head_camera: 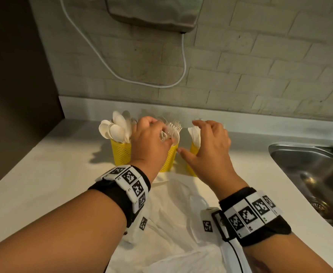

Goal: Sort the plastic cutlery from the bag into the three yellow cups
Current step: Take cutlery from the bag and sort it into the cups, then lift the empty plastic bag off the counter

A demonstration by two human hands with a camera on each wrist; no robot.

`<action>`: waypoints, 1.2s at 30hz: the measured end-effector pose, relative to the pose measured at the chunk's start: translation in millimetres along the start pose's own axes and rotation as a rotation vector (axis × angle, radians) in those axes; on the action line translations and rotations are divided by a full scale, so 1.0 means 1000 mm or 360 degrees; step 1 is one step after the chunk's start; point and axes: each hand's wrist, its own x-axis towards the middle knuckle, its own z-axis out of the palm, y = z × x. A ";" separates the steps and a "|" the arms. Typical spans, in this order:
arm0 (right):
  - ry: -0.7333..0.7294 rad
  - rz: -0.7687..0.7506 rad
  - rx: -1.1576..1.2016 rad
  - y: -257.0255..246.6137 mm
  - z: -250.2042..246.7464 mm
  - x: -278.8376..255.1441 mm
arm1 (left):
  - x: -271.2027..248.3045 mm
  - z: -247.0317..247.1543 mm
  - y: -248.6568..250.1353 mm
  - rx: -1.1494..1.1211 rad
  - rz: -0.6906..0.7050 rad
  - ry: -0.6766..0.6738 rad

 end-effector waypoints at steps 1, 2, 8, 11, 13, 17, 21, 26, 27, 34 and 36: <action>0.0017 0.0025 0.0015 -0.003 0.000 0.001 | 0.003 -0.001 0.000 0.0044 -0.0012 0.0014; 0.0028 0.0054 0.0033 -0.005 -0.001 0.002 | 0.007 -0.001 0.000 0.0109 -0.0017 0.0014; 0.0012 0.0087 0.0064 -0.009 -0.006 0.000 | 0.022 0.002 0.009 0.0541 -0.0130 -0.0346; -0.0043 0.0090 0.0067 -0.010 -0.013 -0.003 | 0.019 0.001 0.013 0.0522 -0.0206 -0.0382; -0.0164 0.0077 0.0085 -0.011 -0.025 -0.007 | 0.012 -0.007 0.015 0.0366 -0.0223 -0.0279; -0.0917 0.0083 -0.0065 -0.004 -0.057 -0.030 | -0.005 -0.055 0.019 -0.0039 -0.0197 -0.0257; -0.1521 0.0293 -0.0388 0.016 -0.063 -0.068 | -0.032 -0.114 -0.009 0.0245 -0.0280 -0.0990; -0.1698 0.0500 -0.0524 0.028 -0.048 -0.088 | -0.070 -0.128 -0.059 0.0712 -0.0536 -0.1629; -0.1713 0.0509 -0.0515 0.028 -0.045 -0.087 | -0.075 -0.127 -0.063 0.0730 -0.0555 -0.1682; -0.1680 0.0514 -0.0325 0.018 -0.036 -0.076 | -0.082 -0.102 -0.047 0.0440 -0.0461 -0.1366; -0.1667 0.0591 -0.0123 0.011 -0.035 -0.073 | -0.079 -0.094 -0.039 0.0351 -0.0428 -0.1258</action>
